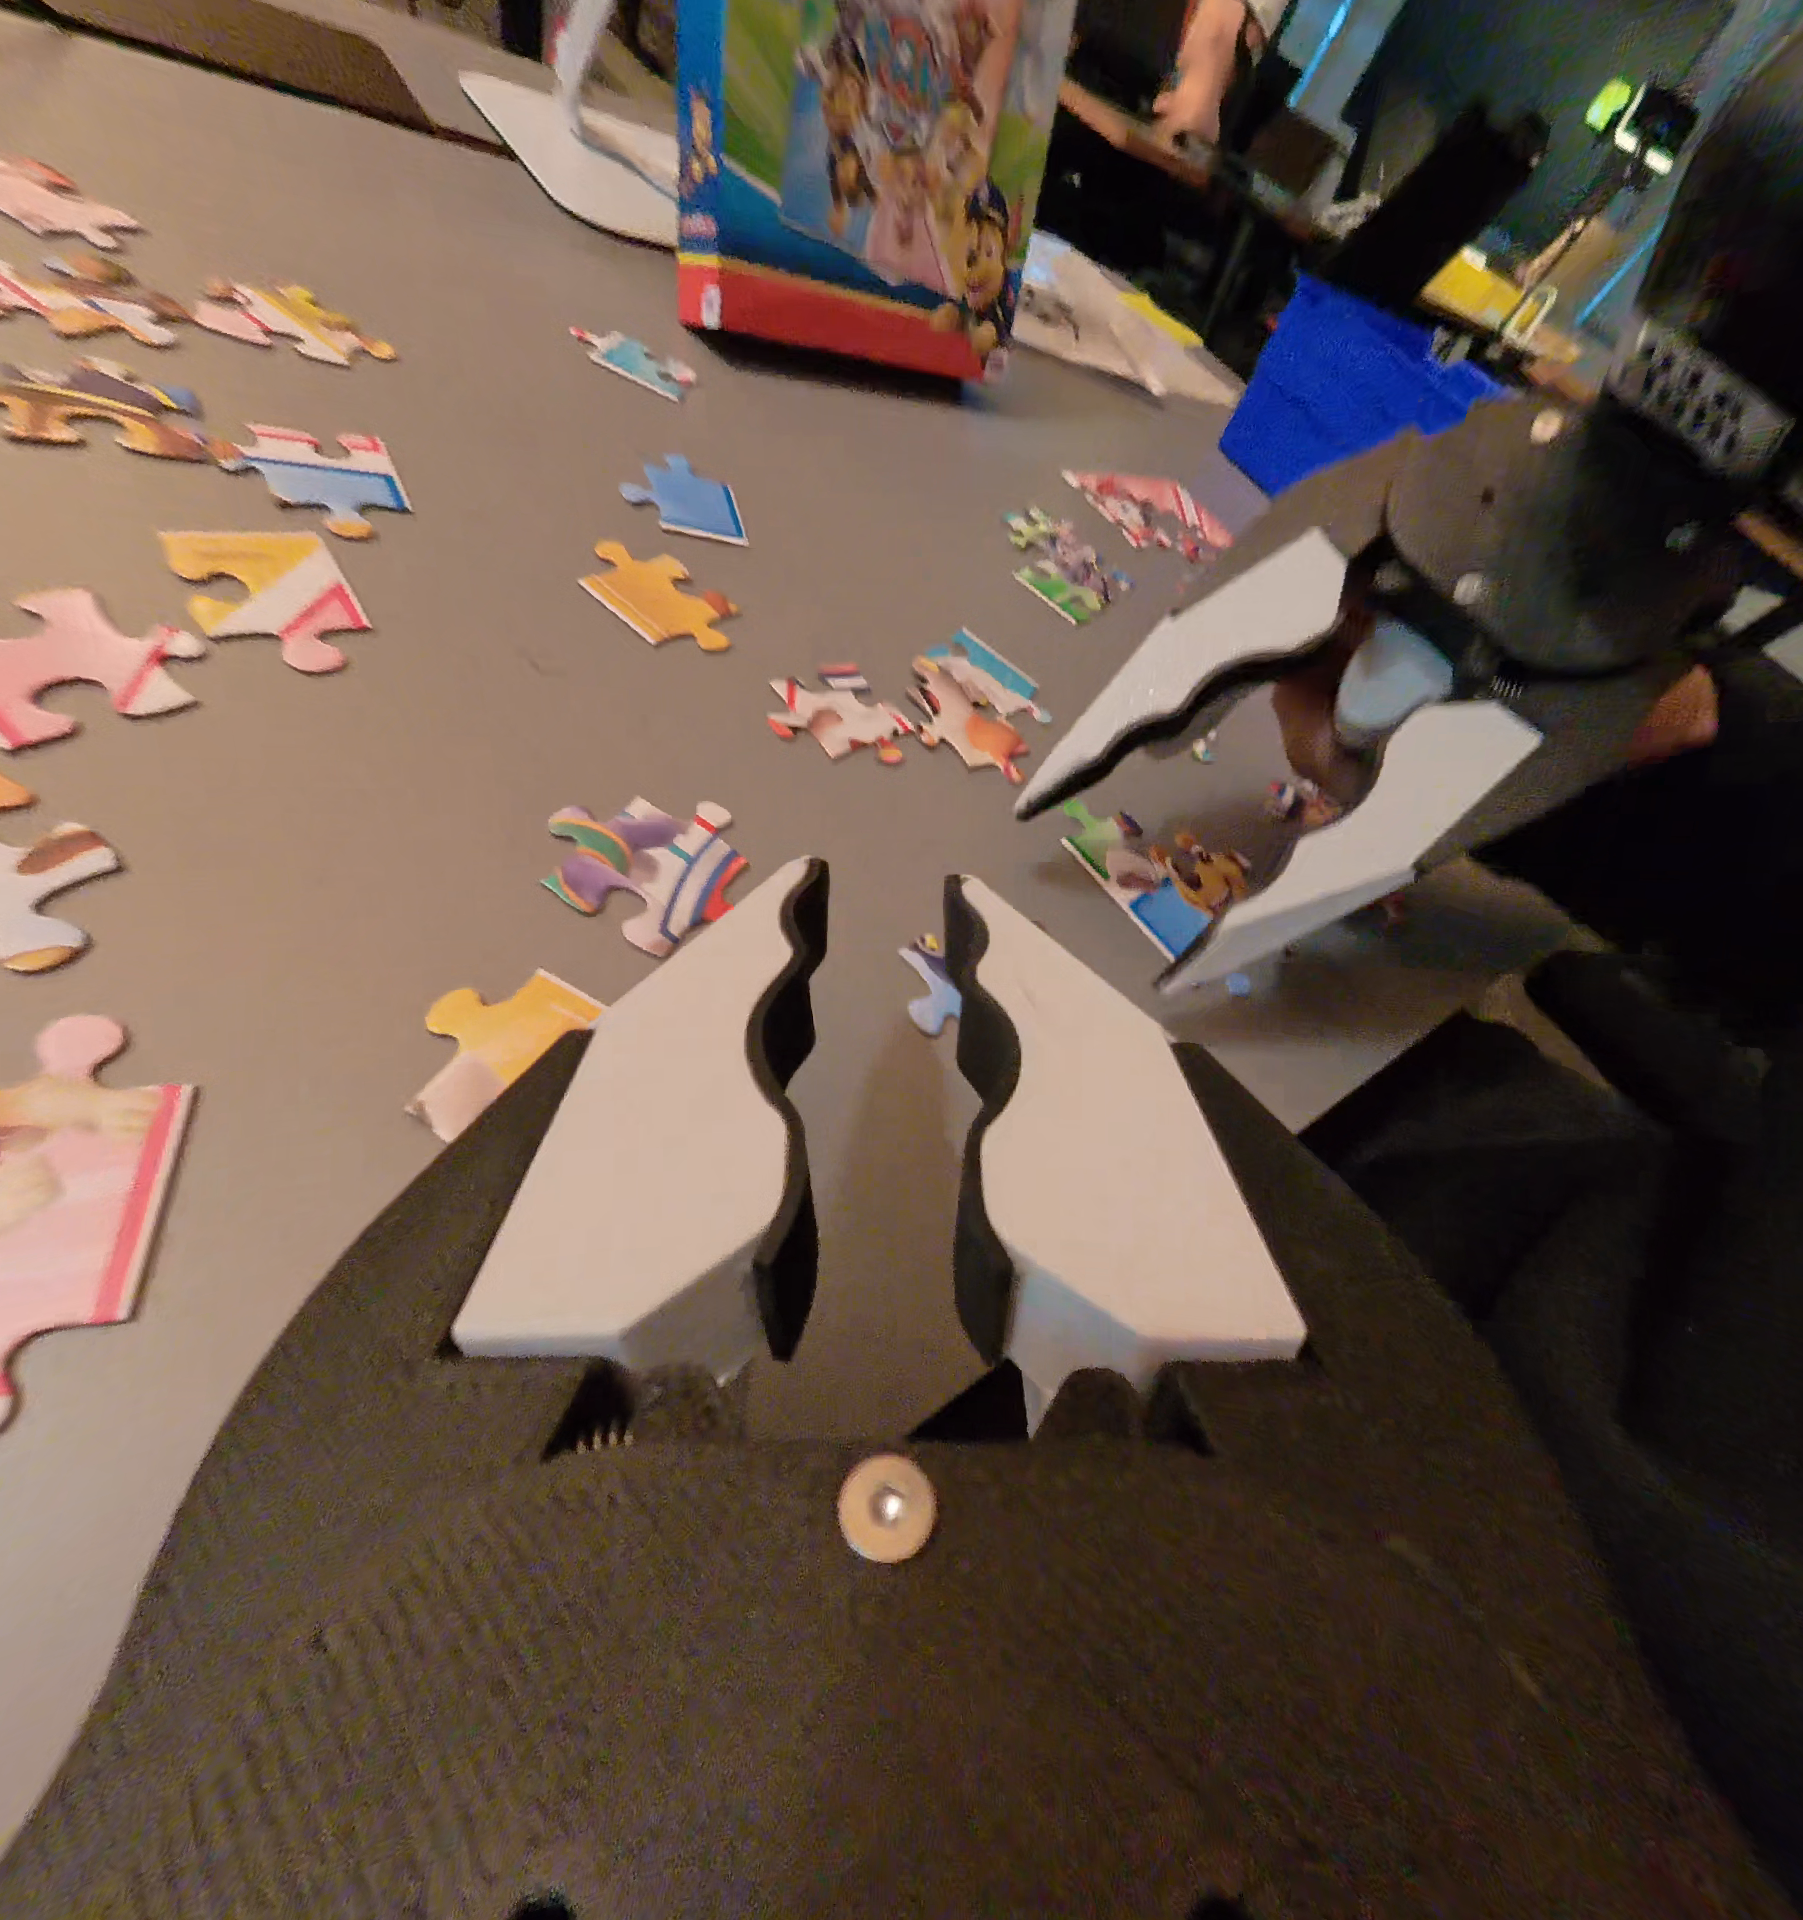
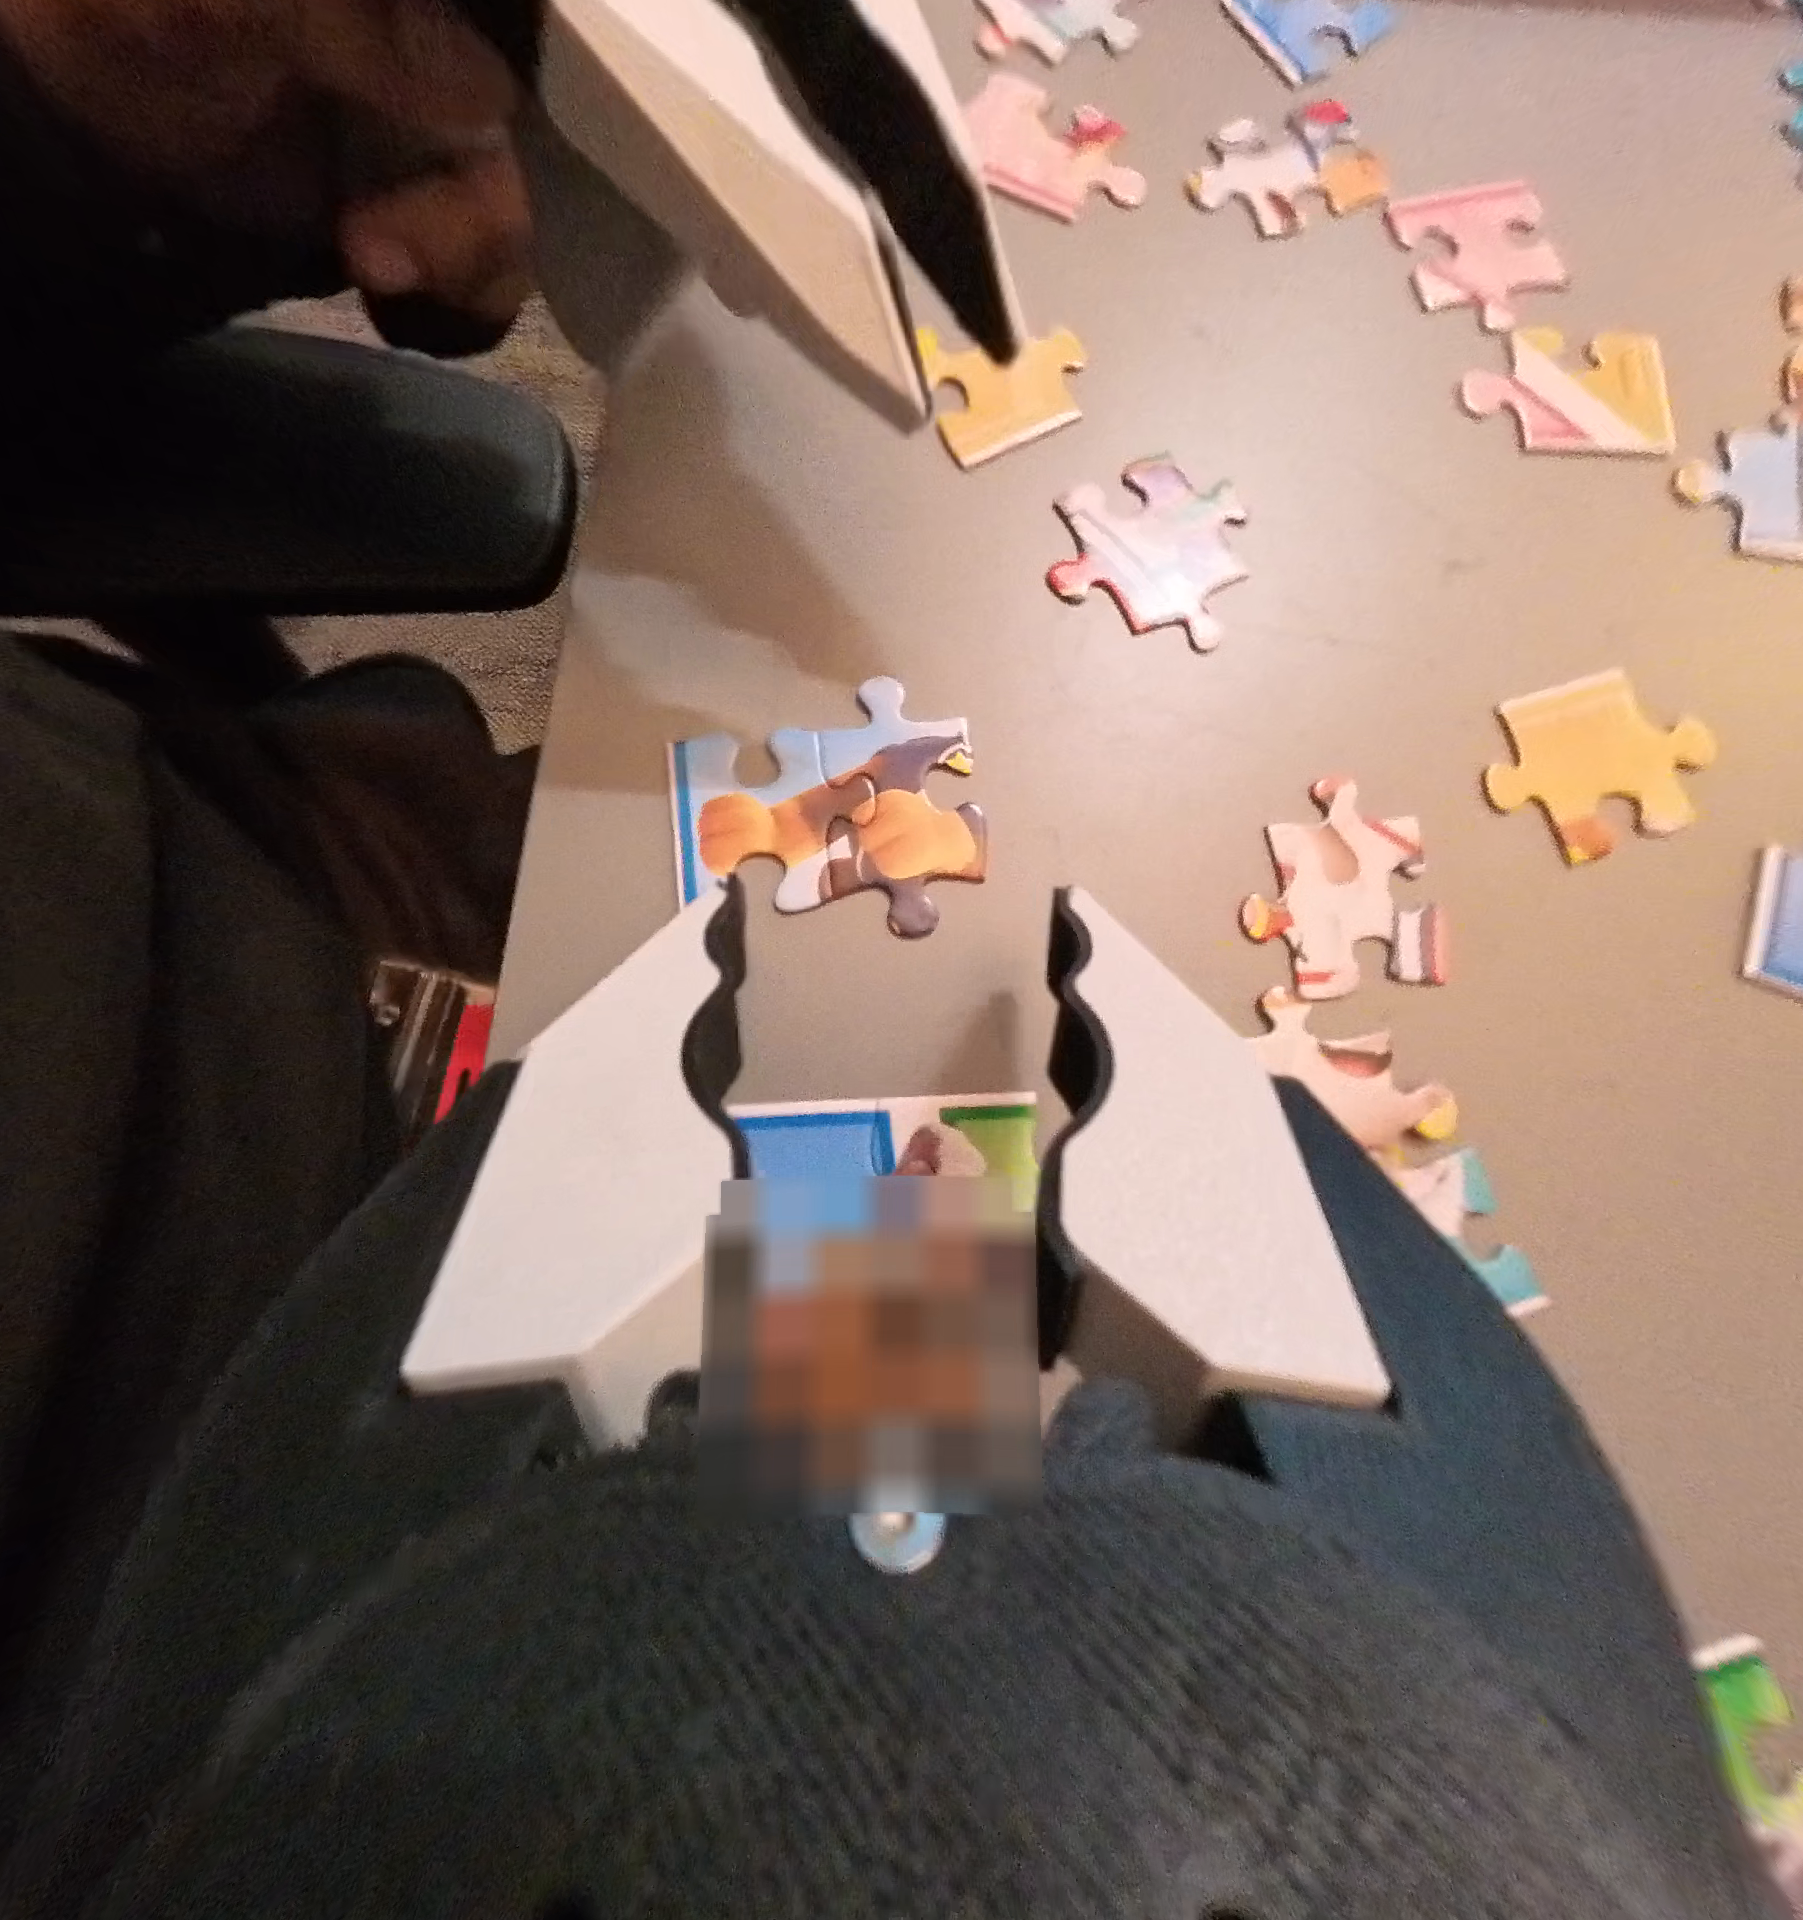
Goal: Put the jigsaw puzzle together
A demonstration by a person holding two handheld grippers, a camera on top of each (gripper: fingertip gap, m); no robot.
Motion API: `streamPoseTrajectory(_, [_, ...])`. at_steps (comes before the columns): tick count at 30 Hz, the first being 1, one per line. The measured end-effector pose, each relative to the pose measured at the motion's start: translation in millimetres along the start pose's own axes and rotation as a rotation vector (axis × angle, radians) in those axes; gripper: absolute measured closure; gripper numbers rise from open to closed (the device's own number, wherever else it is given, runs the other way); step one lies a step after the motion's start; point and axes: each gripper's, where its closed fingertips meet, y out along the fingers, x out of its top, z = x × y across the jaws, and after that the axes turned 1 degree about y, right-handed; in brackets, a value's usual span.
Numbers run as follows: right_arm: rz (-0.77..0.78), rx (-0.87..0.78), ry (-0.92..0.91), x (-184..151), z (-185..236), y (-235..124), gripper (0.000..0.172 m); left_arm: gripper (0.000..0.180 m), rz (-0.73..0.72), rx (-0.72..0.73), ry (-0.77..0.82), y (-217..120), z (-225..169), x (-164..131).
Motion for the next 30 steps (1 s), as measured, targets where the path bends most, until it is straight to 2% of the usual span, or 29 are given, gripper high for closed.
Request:
streamPoseTrajectory(3, [0.008,0.028,0.082,0,4,14,0.104,0.16,-0.013,0.037,0.005,-2,11,9])
streamPoseTrajectory(8, [-0.014,0.095,0.105,10,20,21,0.101,0.16,-0.059,0.073,0.028,-11,16,20])
streamPoseTrajectory(11, [0.059,0.015,0.029,1,15,26,0.1,0.161,-0.05,0.118,0.04,-15,27,15])
streamPoseTrajectory(13, [0.06,-0.016,0.006,3,13,27,0.105,0.161,-0.06,0.155,0.044,-20,37,16])
streamPoseTrajectory(25, [0.038,-0.124,0.147,16,-14,39,0.106,0.161,-0.231,0.311,-0.019,-58,78,28])
streamPoseTrajectory(30, [0.029,-0.144,0.152,18,-17,40,0.104,0.159,-0.2,0.419,0.101,-60,84,24])
